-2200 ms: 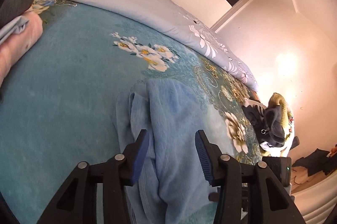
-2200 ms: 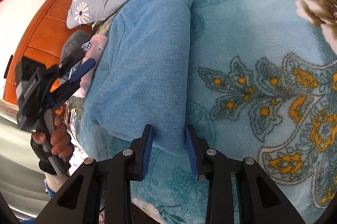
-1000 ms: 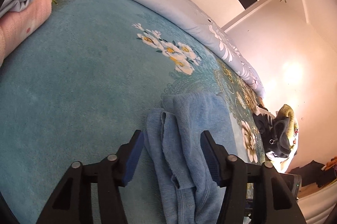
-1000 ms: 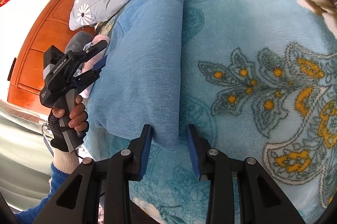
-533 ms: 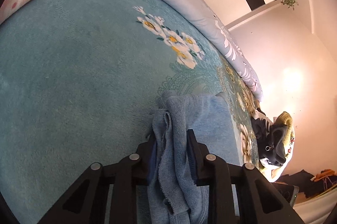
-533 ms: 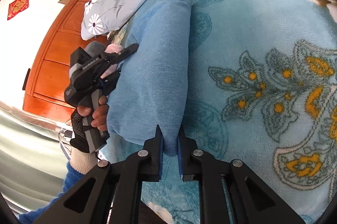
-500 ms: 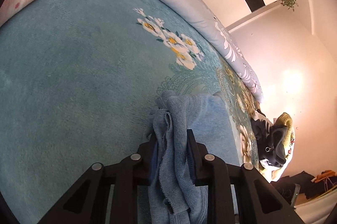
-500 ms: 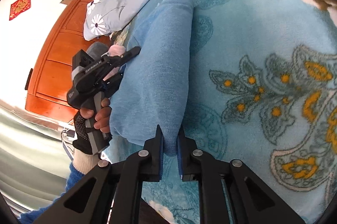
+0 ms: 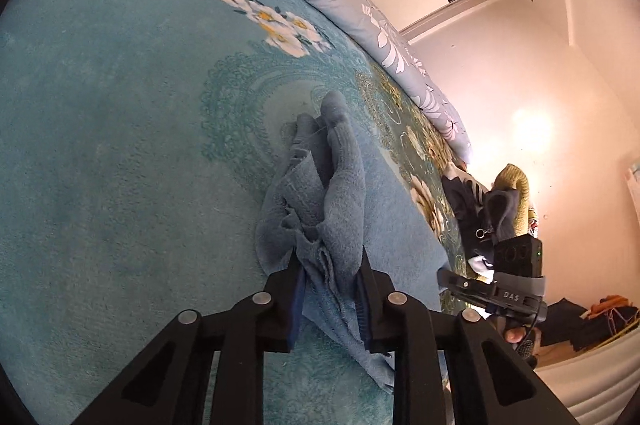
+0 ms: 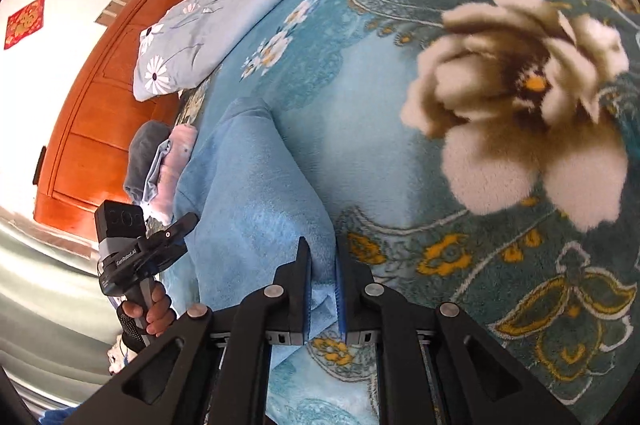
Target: Fold clothes
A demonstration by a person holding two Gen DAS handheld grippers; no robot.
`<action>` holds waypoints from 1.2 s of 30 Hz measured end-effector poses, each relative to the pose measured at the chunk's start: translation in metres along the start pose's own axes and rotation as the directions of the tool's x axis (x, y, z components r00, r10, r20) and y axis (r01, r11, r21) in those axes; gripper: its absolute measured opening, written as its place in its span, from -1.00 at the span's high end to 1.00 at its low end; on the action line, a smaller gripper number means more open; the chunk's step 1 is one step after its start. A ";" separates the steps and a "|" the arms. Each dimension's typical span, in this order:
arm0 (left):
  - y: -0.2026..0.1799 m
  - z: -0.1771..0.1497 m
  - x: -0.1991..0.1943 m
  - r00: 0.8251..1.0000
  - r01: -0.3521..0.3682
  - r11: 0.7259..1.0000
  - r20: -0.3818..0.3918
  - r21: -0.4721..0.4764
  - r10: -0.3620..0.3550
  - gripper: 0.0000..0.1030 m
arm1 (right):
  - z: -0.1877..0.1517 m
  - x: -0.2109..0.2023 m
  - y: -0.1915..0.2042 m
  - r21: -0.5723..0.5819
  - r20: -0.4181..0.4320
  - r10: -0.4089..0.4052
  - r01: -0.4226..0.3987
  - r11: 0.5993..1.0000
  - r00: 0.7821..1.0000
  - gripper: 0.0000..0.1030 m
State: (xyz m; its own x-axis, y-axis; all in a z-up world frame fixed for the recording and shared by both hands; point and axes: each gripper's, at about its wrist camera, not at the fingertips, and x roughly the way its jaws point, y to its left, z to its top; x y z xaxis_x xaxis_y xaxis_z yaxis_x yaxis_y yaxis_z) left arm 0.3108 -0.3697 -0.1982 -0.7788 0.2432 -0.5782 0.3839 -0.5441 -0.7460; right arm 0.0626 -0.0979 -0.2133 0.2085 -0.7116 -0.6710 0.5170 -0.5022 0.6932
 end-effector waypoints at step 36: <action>-0.009 0.036 -0.004 0.998 0.008 1.000 0.062 0.010 -0.008 0.78 | -0.017 -0.032 0.048 0.118 0.354 0.048 -0.096 0.988 0.934 0.75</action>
State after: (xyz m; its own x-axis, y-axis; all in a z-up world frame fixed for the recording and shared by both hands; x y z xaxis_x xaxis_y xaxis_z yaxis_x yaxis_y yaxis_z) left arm 0.2928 -0.3951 -0.1773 -0.8112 0.1974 -0.5505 0.3732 -0.5501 -0.7471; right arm 0.0954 -0.0910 -0.1632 -0.0742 -0.8628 -0.5001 0.3926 -0.4862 0.7807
